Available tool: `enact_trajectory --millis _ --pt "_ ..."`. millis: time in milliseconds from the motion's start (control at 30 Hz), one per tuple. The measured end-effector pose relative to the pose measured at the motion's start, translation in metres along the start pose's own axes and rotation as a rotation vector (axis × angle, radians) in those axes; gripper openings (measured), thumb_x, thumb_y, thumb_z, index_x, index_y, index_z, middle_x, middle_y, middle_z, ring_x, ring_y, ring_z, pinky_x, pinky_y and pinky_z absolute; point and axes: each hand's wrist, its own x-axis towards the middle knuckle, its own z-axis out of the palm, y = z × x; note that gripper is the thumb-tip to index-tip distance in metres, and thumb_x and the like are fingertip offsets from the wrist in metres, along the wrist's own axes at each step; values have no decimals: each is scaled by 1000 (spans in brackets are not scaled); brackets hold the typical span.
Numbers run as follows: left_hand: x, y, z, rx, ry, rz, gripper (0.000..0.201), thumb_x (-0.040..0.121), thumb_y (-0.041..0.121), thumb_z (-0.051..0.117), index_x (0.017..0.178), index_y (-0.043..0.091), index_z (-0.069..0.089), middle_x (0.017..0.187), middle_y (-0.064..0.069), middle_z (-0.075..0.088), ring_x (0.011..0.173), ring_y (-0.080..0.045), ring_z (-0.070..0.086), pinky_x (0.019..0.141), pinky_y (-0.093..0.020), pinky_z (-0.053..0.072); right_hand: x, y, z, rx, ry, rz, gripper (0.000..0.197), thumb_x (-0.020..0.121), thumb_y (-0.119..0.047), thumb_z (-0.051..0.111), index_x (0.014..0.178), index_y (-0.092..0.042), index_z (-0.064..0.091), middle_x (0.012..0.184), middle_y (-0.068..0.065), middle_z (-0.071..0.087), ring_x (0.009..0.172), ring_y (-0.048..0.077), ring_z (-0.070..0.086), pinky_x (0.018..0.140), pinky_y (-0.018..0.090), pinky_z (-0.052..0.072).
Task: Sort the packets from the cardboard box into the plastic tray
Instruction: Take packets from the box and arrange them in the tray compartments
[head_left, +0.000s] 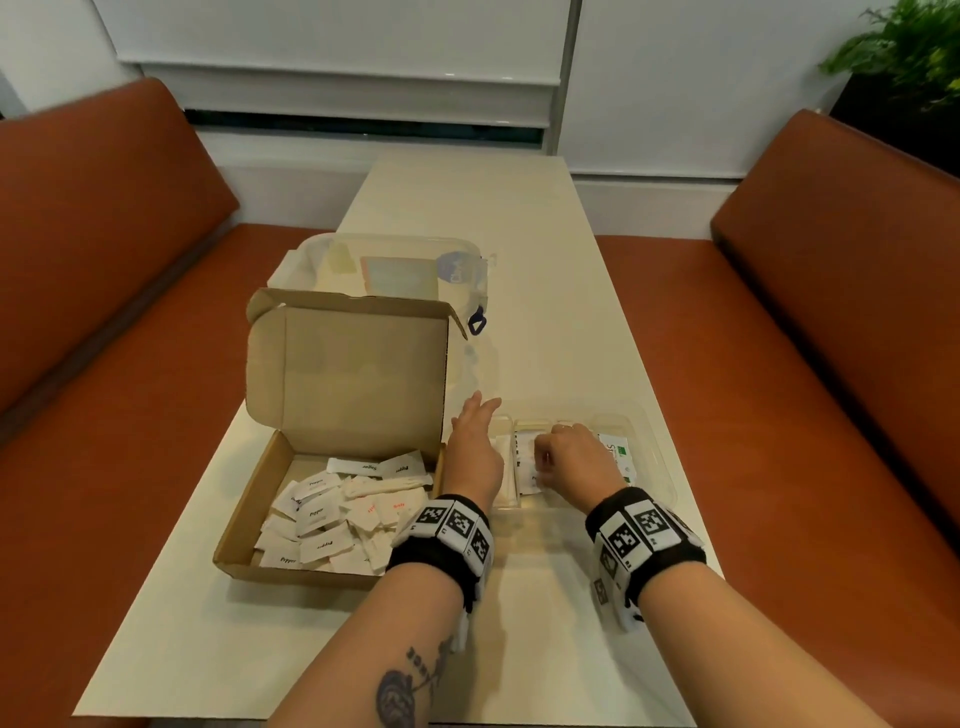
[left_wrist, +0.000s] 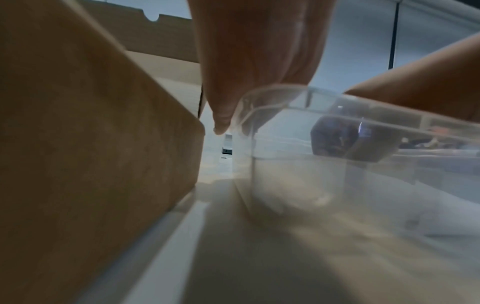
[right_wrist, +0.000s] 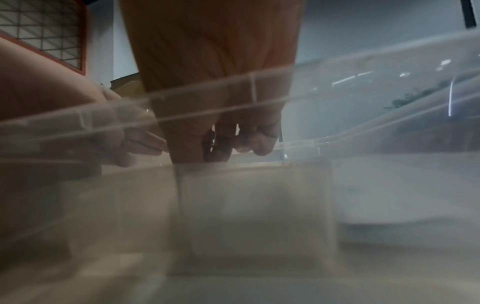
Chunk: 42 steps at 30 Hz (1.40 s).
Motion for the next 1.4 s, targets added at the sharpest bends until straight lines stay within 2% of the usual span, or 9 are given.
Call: enact_trajectory --millis 200,267,433,533,700,867,933,1133,1400 --pt "-6 17 -7 28 -50 -7 64 89 -11 36 146 17 31 158 -4 19 147 -18 10 120 -37 9 -4 -14 -17 191 171 42 13 84 -25 66 84 -16 56 77 -4 49 75 13 45 63 24 31" --pt "-8 26 -15 -41 -35 28 50 94 -3 39 141 15 42 151 -6 36 141 -22 30 116 -34 24 -6 -30 -28 256 249 38 13 86 -24 63 80 -19 53 72 -5 49 68 12 45 56 23 29" --pt "-9 39 -69 -176 -44 28 26 94 3 41 96 13 65 87 -5 66 77 -19 63 64 -24 53 -14 -87 -41 413 327 2 12 88 -20 55 81 -25 46 63 -13 46 58 3 42 50 18 27" --pt "-7 23 -110 -84 -57 -130 17 95 7 43 88 12 58 80 -8 63 62 -21 59 61 -32 57 -21 -125 -27 530 225 -43 11 86 -22 61 80 -20 51 69 -4 56 63 13 49 55 25 37" --pt "-16 -28 -167 556 -164 -270 24 90 6 52 110 -6 58 112 -21 64 98 -33 63 81 -37 52 -29 -168 26 407 53 -98 11 90 -18 55 97 -12 59 96 8 61 89 22 56 73 27 39" --pt "-22 -75 -166 816 -456 -240 113 65 19 86 150 6 13 155 -11 22 139 -29 30 109 -42 38 -28 -173 54 337 87 -84 17 92 -13 48 105 -9 58 107 9 58 100 25 53 78 25 36" --pt "-21 -86 -162 833 -458 -224 125 63 24 88 151 5 1 159 -11 9 145 -29 15 115 -43 28 -28 -172 60 296 98 -91 19 91 -12 47 107 -9 58 108 9 58 102 25 52 82 27 38" --pt "-17 -92 -163 836 -350 -174 80 64 23 84 130 6 43 136 -11 40 126 -29 41 105 -39 40 -27 -171 70 140 105 -133 23 91 -11 44 109 -8 58 106 13 60 99 27 53 83 32 39" --pt "-25 -83 -153 991 -326 -73 30 80 15 68 109 7 63 113 -10 63 101 -26 62 85 -33 53 -25 -170 74 111 120 -148 24 91 -12 44 112 -7 57 108 13 60 101 27 53 84 32 38"
